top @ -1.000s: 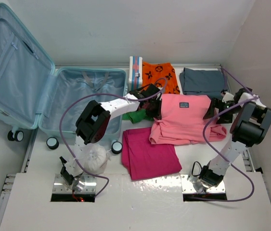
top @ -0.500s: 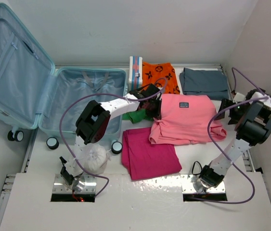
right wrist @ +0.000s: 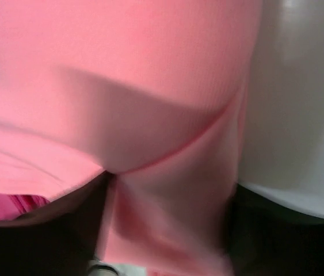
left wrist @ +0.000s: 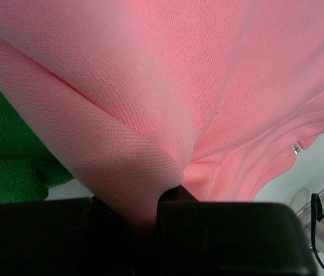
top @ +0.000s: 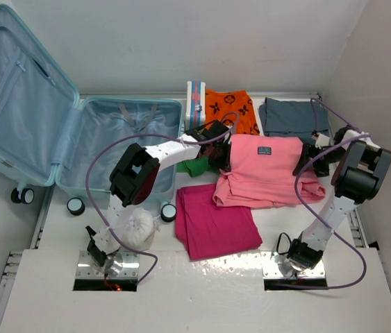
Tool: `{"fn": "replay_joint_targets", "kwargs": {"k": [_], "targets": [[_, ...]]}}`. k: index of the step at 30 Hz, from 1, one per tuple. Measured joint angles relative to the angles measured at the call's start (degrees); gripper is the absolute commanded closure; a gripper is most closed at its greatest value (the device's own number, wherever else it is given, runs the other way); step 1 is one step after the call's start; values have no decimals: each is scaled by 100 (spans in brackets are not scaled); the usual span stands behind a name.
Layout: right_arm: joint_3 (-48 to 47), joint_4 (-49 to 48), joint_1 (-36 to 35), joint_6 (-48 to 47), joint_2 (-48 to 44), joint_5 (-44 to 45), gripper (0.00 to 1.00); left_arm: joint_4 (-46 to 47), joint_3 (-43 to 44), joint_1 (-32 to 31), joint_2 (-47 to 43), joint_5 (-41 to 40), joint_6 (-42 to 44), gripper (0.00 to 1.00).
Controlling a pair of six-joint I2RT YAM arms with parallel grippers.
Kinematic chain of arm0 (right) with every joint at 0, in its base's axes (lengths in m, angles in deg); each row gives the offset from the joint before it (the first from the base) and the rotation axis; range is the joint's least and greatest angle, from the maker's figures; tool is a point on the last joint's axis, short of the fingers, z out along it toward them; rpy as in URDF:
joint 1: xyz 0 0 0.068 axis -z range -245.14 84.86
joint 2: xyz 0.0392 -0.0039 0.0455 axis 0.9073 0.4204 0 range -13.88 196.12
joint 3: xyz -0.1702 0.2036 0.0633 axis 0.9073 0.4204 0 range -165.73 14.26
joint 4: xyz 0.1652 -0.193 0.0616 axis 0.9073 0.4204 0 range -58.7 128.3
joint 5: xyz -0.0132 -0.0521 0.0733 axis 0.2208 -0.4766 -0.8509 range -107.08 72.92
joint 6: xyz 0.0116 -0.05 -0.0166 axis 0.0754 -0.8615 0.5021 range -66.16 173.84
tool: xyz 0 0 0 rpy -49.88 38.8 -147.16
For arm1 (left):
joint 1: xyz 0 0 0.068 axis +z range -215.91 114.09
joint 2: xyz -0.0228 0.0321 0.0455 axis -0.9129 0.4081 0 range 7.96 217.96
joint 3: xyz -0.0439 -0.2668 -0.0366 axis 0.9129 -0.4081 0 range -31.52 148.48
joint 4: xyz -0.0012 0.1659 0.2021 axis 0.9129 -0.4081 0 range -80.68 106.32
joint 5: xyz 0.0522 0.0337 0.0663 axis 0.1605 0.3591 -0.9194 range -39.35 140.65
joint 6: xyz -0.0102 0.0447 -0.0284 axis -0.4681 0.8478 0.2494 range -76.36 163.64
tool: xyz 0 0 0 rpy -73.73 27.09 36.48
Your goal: Pack the luggage
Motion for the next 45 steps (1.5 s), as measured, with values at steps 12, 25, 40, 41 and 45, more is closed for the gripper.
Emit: {"fn": "replay_joint_targets", "kwargs": {"k": [12, 25, 40, 41, 45], "targets": [[153, 328, -107, -157, -304, -273, 100, -133, 142, -46, 0, -59, 264, 100], [-308, 1322, -975, 474, -3318, -1244, 100, 4, -483, -190, -2041, -1023, 1226, 100], [-2033, -1327, -4579, 3451, -2452, -758, 100, -713, -708, 1897, -4293, -2441, 2232, 100], [-2295, -1445, -4778, 3604, -2151, -719, 100, -789, -717, 2076, -4312, -2553, 2310, 100], [-3027, -1989, -5399, 4234, -1019, -503, 100, -887, -1045, 2677, -4457, -2927, 2599, 100]]}}
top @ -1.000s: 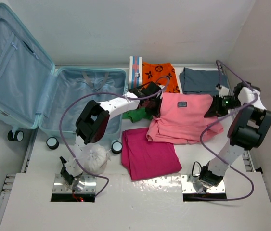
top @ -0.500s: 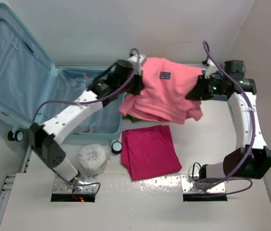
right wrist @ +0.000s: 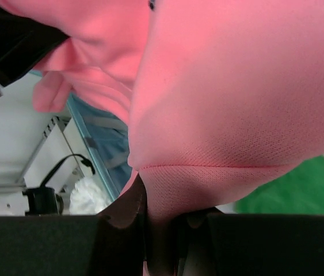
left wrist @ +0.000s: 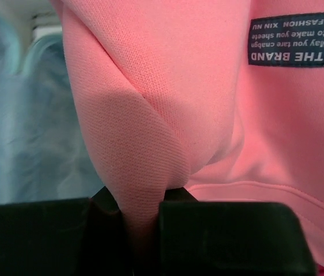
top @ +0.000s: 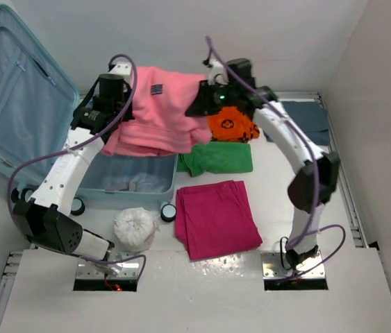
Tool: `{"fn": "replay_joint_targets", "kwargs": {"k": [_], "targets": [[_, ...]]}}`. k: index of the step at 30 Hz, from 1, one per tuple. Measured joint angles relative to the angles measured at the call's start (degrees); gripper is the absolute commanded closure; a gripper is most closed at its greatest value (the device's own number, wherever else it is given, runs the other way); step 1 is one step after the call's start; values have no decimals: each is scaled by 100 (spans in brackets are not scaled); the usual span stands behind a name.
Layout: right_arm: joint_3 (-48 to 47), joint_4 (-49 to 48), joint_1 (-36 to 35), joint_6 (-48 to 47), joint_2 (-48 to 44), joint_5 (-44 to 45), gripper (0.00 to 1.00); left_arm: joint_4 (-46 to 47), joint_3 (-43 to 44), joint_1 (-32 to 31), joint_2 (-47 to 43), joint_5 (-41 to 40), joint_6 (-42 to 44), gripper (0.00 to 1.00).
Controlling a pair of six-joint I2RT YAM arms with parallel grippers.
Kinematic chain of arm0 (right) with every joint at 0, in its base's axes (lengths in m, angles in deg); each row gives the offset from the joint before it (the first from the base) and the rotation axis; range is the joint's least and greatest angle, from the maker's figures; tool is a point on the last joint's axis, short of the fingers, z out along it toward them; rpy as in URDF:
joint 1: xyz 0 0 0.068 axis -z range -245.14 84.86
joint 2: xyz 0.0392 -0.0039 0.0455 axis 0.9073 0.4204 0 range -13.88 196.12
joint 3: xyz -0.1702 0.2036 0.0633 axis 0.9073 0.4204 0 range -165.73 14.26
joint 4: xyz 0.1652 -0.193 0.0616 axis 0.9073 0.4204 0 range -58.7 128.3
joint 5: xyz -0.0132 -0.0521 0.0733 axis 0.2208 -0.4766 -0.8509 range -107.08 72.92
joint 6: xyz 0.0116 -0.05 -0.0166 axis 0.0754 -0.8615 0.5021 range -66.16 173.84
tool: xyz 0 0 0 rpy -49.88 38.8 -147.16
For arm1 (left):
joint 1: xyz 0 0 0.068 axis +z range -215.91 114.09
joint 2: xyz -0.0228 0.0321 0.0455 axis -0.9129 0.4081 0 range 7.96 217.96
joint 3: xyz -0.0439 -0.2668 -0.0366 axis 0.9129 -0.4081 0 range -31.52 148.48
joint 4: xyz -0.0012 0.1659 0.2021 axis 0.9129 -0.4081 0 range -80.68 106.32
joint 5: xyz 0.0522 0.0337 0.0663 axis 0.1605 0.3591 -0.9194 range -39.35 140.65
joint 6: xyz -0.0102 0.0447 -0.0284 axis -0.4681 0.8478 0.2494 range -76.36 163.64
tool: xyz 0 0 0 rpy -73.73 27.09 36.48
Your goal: Pack the luggage
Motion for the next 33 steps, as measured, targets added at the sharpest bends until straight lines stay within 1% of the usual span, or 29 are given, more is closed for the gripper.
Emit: {"fn": "replay_joint_targets", "kwargs": {"k": [3, 6, 11, 15, 19, 22, 26, 27, 28, 29, 30, 31, 32, 33], "targets": [[-330, -264, -420, 511, 789, 208, 100, -66, -330, 516, -46, -199, 203, 100], [-649, -450, -782, 911, 1502, 372, 100, -164, -586, 1082, 44, -214, 365, 100], [-815, -706, -1209, 1250, 2229, 660, 100, -114, -780, 1803, 557, -66, 566, 100], [-894, -896, -1300, 1325, 2682, 887, 100, 284, -876, 2044, 1316, -11, 684, 100], [-940, -1036, -1290, 1294, 3047, 1130, 100, 717, -881, 2140, 2092, -63, 719, 100], [-1121, -1054, -1305, 1224, 3220, 1292, 100, 859, -595, 2284, 2605, -149, 662, 100], [-1263, -1060, -1357, 973, 3294, 1786, 100, 994, -293, 2380, 2979, -197, 485, 100], [-1263, -1049, -1360, 929, 3294, 1897, 91, 1012, -251, 2382, 3036, -247, 435, 100], [-1263, -1049, -1353, 903, 3294, 1985, 83, 1019, -219, 2382, 3082, -297, 398, 97], [-1266, -1047, -1346, 881, 3294, 2065, 76, 1019, -162, 2374, 3141, -363, 369, 86], [-1268, -1051, -1342, 846, 3294, 2140, 56, 1023, -118, 2361, 3189, -398, 348, 81], [-1270, -1045, -1338, 839, 3285, 2201, 51, 1023, -76, 2350, 3239, -431, 315, 75], [-1270, -1054, -1335, 780, 3252, 2277, 45, 1025, -46, 2347, 3283, -472, 282, 63], [-1270, -1102, -1333, 730, 3239, 2330, 35, 1025, -20, 2350, 3322, -496, 267, 55]]}}
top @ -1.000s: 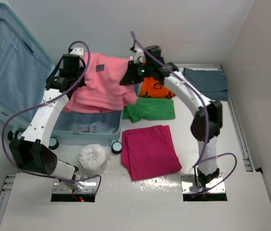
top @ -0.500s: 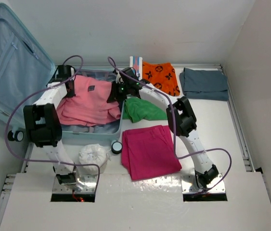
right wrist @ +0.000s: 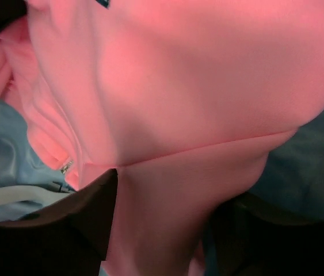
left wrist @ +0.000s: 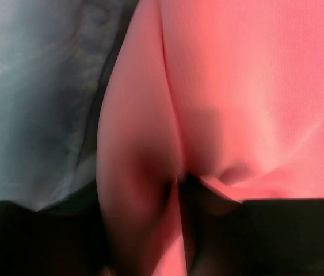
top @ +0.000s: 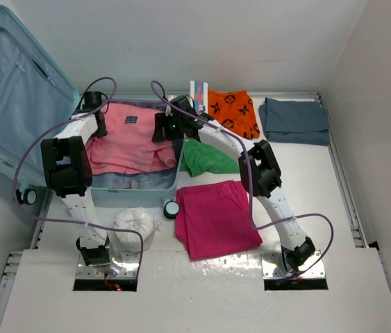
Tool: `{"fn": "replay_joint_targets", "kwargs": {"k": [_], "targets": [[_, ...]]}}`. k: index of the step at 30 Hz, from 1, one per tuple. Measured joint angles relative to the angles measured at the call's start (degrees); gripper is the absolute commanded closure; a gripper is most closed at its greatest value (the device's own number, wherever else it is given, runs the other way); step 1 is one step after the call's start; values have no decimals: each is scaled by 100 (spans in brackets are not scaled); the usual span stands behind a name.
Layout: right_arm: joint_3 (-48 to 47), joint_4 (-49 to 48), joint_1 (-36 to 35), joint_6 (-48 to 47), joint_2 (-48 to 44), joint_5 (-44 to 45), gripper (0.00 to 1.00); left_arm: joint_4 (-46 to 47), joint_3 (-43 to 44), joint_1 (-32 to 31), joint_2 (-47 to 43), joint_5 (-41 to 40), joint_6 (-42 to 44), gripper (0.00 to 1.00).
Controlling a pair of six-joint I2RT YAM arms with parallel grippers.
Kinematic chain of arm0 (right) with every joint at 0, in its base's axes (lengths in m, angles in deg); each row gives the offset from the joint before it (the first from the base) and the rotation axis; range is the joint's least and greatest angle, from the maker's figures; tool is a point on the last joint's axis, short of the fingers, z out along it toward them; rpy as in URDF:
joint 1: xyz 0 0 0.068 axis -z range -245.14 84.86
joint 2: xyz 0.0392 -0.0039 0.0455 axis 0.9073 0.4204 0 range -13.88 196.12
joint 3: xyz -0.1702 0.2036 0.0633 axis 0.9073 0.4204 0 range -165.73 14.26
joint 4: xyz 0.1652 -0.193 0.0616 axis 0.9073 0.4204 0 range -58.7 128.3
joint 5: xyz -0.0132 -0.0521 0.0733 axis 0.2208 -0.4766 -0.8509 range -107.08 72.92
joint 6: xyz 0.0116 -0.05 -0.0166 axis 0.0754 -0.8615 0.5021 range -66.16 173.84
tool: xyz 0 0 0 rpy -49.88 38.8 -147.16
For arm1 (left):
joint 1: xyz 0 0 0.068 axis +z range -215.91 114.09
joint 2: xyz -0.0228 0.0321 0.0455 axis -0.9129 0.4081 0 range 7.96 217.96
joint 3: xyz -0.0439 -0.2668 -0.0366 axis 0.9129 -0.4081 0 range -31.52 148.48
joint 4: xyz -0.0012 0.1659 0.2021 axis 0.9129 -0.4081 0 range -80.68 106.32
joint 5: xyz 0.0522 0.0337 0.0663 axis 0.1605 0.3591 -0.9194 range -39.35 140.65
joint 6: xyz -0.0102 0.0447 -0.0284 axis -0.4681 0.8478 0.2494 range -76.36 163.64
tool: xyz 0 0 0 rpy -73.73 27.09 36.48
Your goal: Pack the luggage
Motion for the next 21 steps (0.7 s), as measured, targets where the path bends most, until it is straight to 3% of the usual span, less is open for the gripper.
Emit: {"fn": "replay_joint_targets", "kwargs": {"k": [1, 2, 5, 14, 21], "targets": [[0, -28, 9, -55, -9, 39, 32, 7, 2, 2, 17, -22, -15, 33], [2, -52, 13, -85, -31, 74, 30, 2, 2, 9, 31, -22, 0, 23], [70, -111, 15, -195, -142, 142, 24, 33, 4, 31, 15, 114, -129, 10], [535, 94, 398, -535, -1119, 293, 14, 55, 184, 52, -955, 1298, -210, 7], [1482, 131, 741, -935, -2756, 107, 11, 417, 693, 26, -2218, 2406, 267, 8]]}}
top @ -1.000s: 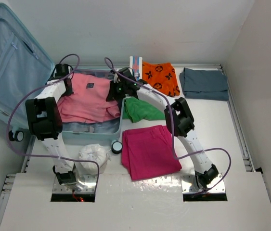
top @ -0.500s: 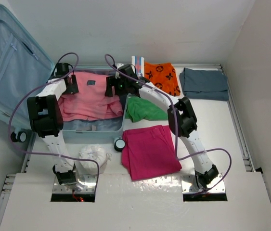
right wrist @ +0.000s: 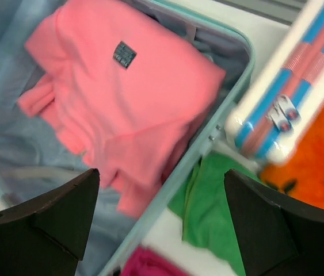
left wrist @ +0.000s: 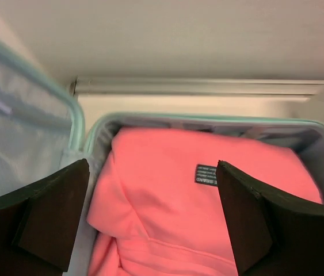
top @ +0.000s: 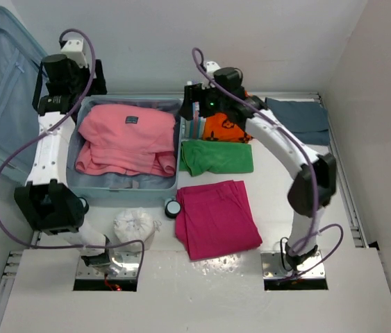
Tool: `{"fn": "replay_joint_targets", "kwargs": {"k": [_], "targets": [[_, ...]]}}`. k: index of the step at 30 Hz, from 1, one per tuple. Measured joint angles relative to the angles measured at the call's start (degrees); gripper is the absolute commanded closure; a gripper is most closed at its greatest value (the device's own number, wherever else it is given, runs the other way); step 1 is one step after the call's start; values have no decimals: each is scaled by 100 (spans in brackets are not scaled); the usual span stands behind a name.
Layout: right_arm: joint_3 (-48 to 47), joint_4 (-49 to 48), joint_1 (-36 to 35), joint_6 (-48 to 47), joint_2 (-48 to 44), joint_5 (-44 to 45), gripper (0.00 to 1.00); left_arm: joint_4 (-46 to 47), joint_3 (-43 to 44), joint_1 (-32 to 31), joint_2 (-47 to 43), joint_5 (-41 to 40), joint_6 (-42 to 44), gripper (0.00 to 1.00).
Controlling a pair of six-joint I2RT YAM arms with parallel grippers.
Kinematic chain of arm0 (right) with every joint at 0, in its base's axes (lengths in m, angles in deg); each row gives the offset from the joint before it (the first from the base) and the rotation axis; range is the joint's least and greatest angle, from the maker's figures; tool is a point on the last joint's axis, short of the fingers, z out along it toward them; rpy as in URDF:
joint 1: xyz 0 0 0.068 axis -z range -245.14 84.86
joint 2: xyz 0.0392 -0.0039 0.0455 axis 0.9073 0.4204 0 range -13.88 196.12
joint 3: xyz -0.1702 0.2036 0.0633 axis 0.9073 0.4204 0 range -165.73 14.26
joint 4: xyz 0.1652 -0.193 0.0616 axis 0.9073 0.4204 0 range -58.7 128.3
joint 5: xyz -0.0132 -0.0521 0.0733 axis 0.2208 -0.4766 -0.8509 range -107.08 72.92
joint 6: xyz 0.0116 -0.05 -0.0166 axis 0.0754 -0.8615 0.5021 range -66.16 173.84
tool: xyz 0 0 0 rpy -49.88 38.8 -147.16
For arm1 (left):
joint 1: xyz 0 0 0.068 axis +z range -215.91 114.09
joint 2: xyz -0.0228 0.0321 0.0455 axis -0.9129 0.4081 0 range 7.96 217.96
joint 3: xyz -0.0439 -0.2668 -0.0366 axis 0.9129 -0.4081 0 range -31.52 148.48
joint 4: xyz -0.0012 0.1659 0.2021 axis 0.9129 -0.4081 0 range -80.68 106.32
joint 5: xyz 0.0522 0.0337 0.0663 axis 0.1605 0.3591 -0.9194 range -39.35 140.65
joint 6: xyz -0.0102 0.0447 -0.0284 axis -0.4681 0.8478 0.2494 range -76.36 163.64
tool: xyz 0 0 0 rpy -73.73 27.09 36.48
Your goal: Pack the luggage
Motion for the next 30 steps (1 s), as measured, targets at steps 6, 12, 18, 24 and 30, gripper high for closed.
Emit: {"fn": "replay_joint_targets", "kwargs": {"k": [6, 12, 18, 24, 30], "targets": [[1958, -4, 439, -328, -1834, -17, 5, -61, -767, -1032, -1003, 407, 863, 9], [3421, 463, 1259, -424, -2747, 173, 4, -627, -1436, -2205, -1156, 616, 1163, 9], [4559, 1025, 1419, -852, -3709, -393, 5, -1606, -2446, -2481, -2002, 1158, 2122, 9], [5504, 1447, 1338, -1078, -4398, -828, 5, -1980, -2750, -2651, -2662, 1209, 2551, 9], [6745, 1779, 1274, -638, -4404, -688, 1, -1902, -2754, -2658, -2688, 1102, 2509, 9]]}}
